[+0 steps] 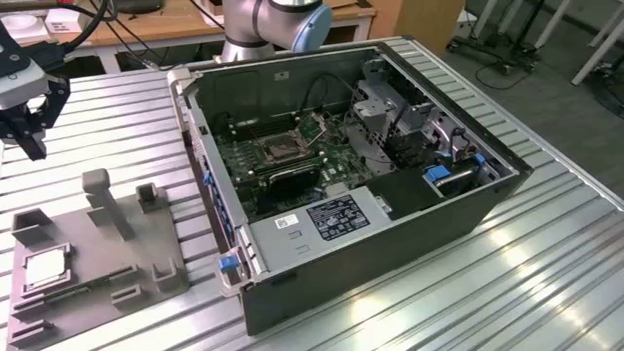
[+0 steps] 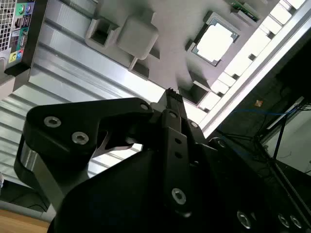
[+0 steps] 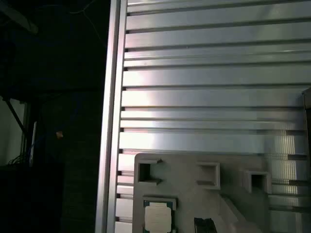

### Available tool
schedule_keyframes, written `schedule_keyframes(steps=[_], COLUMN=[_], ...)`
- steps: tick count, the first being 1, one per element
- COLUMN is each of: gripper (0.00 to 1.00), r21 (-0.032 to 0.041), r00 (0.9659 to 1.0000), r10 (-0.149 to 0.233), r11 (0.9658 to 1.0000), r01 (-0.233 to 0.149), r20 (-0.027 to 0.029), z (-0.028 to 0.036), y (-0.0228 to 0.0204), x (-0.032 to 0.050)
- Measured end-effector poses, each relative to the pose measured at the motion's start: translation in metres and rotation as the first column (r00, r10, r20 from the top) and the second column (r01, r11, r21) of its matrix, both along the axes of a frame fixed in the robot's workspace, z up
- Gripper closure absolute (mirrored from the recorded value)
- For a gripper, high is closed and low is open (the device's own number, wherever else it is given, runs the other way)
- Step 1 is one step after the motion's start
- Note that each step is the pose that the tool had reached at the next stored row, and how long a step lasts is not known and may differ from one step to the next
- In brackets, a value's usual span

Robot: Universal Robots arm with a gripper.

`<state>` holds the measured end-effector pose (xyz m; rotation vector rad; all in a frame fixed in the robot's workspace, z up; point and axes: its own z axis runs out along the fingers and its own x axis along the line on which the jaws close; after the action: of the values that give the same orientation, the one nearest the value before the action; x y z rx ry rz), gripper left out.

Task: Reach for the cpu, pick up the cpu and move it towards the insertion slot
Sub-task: 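Reach for the cpu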

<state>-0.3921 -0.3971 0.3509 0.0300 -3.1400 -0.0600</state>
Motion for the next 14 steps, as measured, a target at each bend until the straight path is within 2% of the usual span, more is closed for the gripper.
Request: schedule_keyframes(steps=[14], gripper=[0.89], r21=[0.0000], r00=[1.0000], r10=[0.000], r11=[1.0000], r01=[0.000], r20=[0.0000], z=[0.0000], y=[0.0000], x=[0.0000])
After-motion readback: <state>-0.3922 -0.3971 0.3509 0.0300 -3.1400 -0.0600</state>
